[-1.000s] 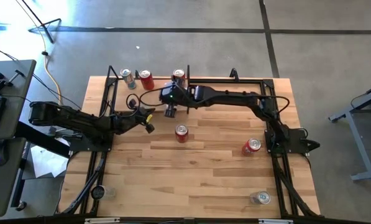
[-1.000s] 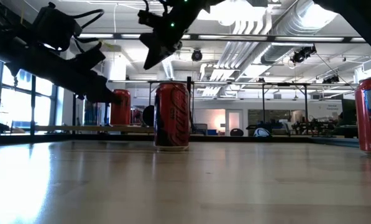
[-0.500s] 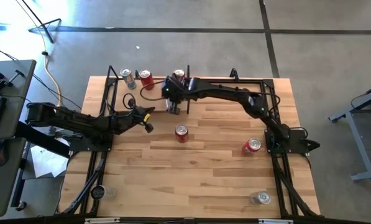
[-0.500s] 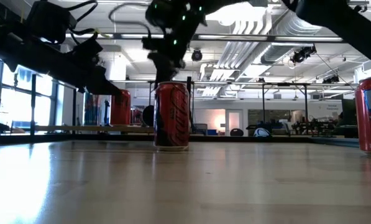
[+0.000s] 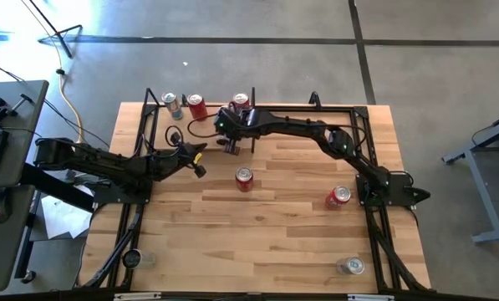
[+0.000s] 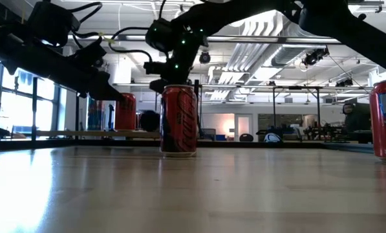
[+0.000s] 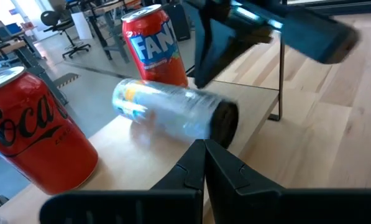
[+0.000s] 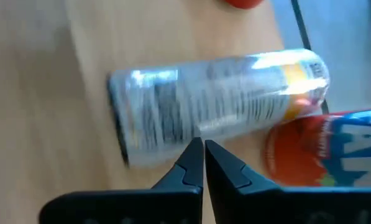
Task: Place canned beverage on shelf
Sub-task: Adjust the white soda can on the shelf
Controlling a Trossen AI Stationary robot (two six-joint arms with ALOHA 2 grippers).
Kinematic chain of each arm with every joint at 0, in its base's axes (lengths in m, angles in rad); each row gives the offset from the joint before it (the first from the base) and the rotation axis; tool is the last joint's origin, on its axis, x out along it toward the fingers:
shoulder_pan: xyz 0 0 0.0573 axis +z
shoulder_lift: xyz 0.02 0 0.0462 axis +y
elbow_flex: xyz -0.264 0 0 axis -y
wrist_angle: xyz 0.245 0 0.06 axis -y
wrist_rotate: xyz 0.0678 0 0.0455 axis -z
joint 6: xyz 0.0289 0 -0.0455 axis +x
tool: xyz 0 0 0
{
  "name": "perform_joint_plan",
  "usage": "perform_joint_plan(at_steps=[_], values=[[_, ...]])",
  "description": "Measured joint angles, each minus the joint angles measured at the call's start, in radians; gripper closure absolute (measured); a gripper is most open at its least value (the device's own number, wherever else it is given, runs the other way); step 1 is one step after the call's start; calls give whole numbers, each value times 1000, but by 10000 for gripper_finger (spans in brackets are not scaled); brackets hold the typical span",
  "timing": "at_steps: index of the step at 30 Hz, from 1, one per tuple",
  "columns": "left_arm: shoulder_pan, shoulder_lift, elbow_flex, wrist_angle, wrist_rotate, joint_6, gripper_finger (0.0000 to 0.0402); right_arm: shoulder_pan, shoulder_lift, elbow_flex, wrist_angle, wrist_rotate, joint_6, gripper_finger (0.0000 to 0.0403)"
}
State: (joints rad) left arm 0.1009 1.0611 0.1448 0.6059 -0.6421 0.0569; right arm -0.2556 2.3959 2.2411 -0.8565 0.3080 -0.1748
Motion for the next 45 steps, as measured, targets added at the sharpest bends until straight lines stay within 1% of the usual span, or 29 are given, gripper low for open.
perform_joint_plan(at_steps=[6, 9, 11, 14, 16, 19, 22, 24, 26, 29, 36, 43, 45], values=[[0, 0, 0, -2, 1, -1, 401, 21, 0, 0, 0, -82, -6, 403], [0, 0, 0, -2, 1, -3, 401, 35, 0, 0, 11, -79, -23, 403], [0, 0, 0, -2, 1, -4, 401, 46, 1, 16, 21, -53, -42, 403], [0, 0, 0, -2, -22, -3, 401, 56, -1, 30, 123, -4, -69, 403], [-7, 0, 0, -2, -64, -3, 401, 55, -1, 30, 197, 17, -69, 403], [-32, -4, 0, -5, -153, -2, 401, 42, -1, 5, 330, 12, -70, 403], [-62, -26, 0, -10, -190, 7, 401, 25, -1, -40, 435, 12, -73, 403], [-79, -52, 0, -28, -190, 7, 401, 16, -1, -78, 521, -4, -73, 403], [-92, -88, 0, -58, -190, 6, 401, 10, -1, -103, 557, -29, -56, 403], [-103, -156, 0, -124, -175, -6, 401, 7, -1, -145, 628, -38, -39, 403], [-109, -312, 0, -220, -94, -19, 401, -6, 13, -161, 660, -36, -31, 403], [-109, -406, 0, -315, -93, -19, 401, -23, 43, -161, 700, -76, -8, 403], [-109, -419, 0, -329, -93, -19, 401, -21, 48, -162, 676, -80, -8, 403]])
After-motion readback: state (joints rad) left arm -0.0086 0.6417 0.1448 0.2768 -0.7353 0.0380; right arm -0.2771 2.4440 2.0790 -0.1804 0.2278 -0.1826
